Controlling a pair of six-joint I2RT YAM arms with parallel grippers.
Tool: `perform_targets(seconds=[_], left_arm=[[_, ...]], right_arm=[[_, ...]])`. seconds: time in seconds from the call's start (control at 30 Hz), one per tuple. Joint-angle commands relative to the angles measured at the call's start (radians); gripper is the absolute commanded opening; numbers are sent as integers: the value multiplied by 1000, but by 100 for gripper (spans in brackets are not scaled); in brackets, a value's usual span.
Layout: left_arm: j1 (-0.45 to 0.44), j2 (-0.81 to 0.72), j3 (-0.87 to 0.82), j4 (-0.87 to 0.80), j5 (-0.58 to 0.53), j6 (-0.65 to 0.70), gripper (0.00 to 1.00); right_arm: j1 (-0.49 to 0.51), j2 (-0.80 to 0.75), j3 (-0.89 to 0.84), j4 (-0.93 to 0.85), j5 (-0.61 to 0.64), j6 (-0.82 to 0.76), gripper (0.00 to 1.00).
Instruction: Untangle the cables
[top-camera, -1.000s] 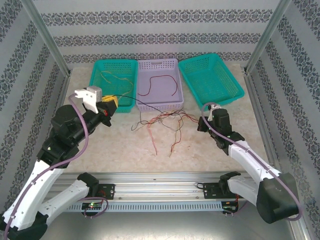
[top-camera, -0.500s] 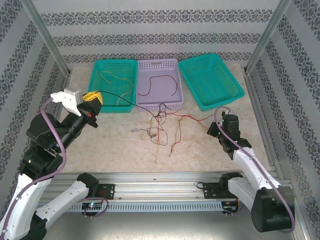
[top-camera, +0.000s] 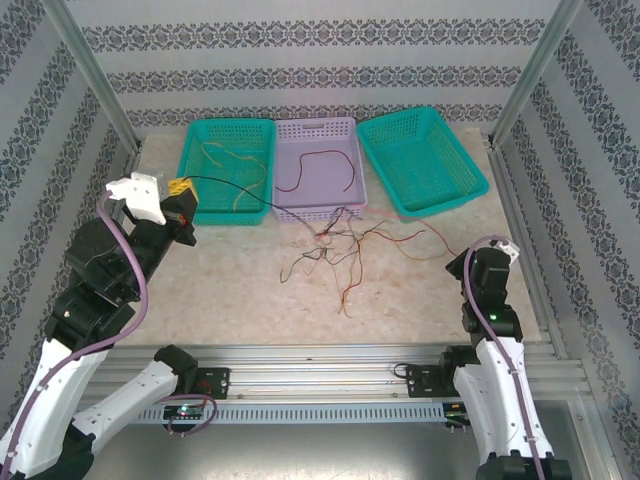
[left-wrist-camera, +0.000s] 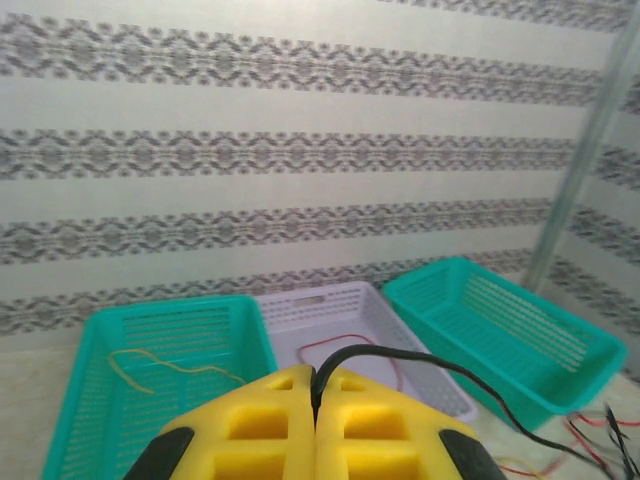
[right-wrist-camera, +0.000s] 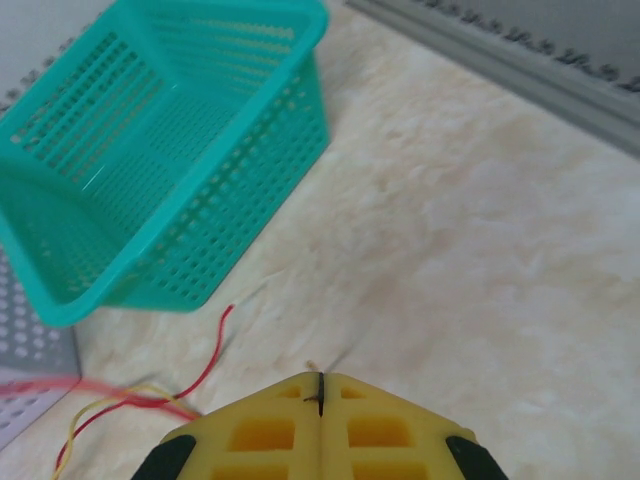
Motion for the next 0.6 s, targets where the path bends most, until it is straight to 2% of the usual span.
perform_targets(seconds=[0.0,0.17,0.33,0.43,0.57], left_arm=[[-1,-12,7,15,-146,54,0],[-1,-42,-15,27,-204,55,0],[-1,-19,-38,18,-86,8,0],[-1,4,-77,39,12,-26,0],[-1,28,-130,88,113,-52,0]], right_arm=[[-64,-15,43,-77,48,15,0],[-200,6,45,-77,-75,47,0],[-202,20,79,-29,-263,49,0],[-160,13,146,-49,-256,39,0],[-64,23,247,-84,-155,-7,0]])
